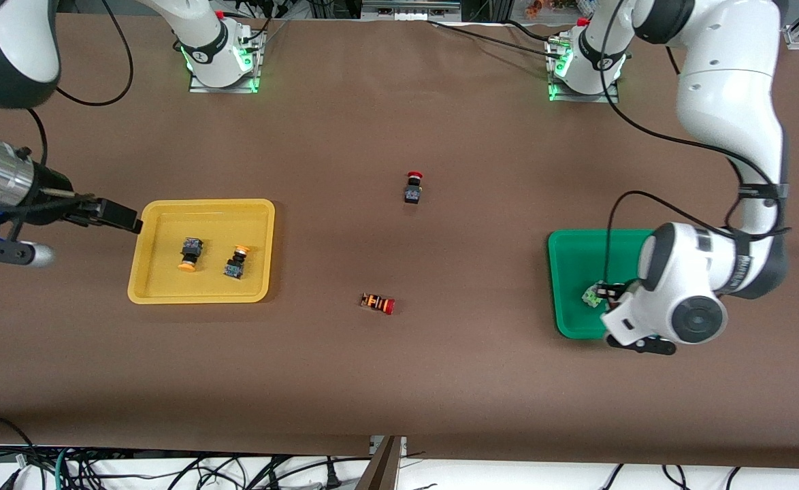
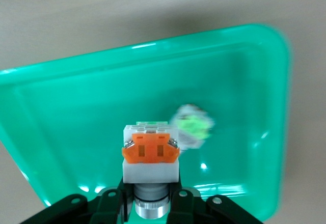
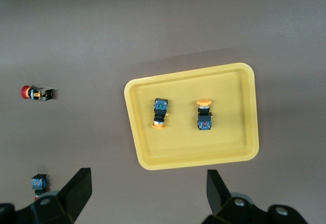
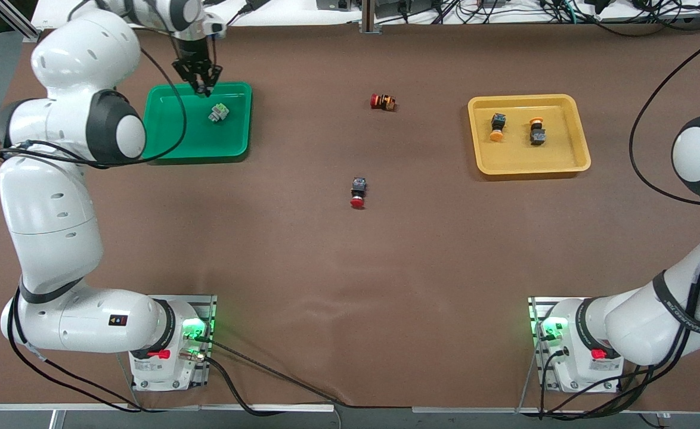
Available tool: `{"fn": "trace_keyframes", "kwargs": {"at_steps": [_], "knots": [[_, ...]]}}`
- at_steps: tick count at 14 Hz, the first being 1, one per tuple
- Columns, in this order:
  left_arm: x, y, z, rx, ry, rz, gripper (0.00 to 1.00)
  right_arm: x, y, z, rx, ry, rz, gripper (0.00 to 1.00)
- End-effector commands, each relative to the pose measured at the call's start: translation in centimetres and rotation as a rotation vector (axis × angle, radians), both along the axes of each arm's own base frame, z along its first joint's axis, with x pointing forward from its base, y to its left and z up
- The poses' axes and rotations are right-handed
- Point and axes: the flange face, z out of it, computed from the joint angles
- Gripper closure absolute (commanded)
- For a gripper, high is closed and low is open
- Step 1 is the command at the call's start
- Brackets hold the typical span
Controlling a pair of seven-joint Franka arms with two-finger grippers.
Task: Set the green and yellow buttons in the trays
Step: 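Release the orange-labelled button into the green tray with the left gripper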
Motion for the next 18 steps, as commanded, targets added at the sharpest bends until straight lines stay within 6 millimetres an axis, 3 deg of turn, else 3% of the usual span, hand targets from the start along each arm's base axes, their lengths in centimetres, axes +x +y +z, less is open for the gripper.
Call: {"fn": "trace_keyframes", "kwargs": {"at_steps": [1,3,4,5,7,8,11,14,17,18], "knots": [[-2.0,4.7,-1.0,-0.075,-0.009,-0.143,1.00,-0.3,-0.5,0.8,-0.015,0.003,0.015,0.00],[-4.4,4.5,-2.8,-0.088,-0.087,-0.179,0.95,-1.4,-0.8,2.4,-0.027,0.003,0.023,0.00],[-4.6,4.3,-2.9,-0.088,-0.119,-0.184,0.51,-1.7,-0.5,2.5,-0.048,0.014,0.032,0.00],[-4.5,4.4,-2.4,-0.087,-0.127,-0.188,0.01,-1.8,-0.6,2.6,-0.052,0.013,0.036,0.00],[-4.3,3.6,0.6,-0.076,-0.149,-0.185,0.00,-2.8,-2.0,4.6,-0.021,-0.013,0.026,0.00],[-4.2,3.1,3.2,-0.078,-0.164,-0.184,0.00,-3.2,-3.2,5.0,0.003,-0.019,0.021,0.00],[-4.8,0.1,12.7,-0.074,-0.181,-0.187,0.00,-4.6,-2.8,6.2,-0.099,-0.049,0.054,0.00],[-6.3,-2.1,21.4,-0.053,-0.152,-0.118,0.00,-6.9,-2.8,5.4,-0.102,-0.124,0.029,0.00],[-9.0,-3.6,29.5,-0.085,-0.164,-0.086,0.00,-6.1,-1.9,4.6,-0.093,-0.115,0.029,0.00],[-10.3,-2.8,31.8,-0.083,-0.200,-0.067,0.00,-5.9,-2.0,4.4,-0.095,-0.116,0.026,0.00]]}}
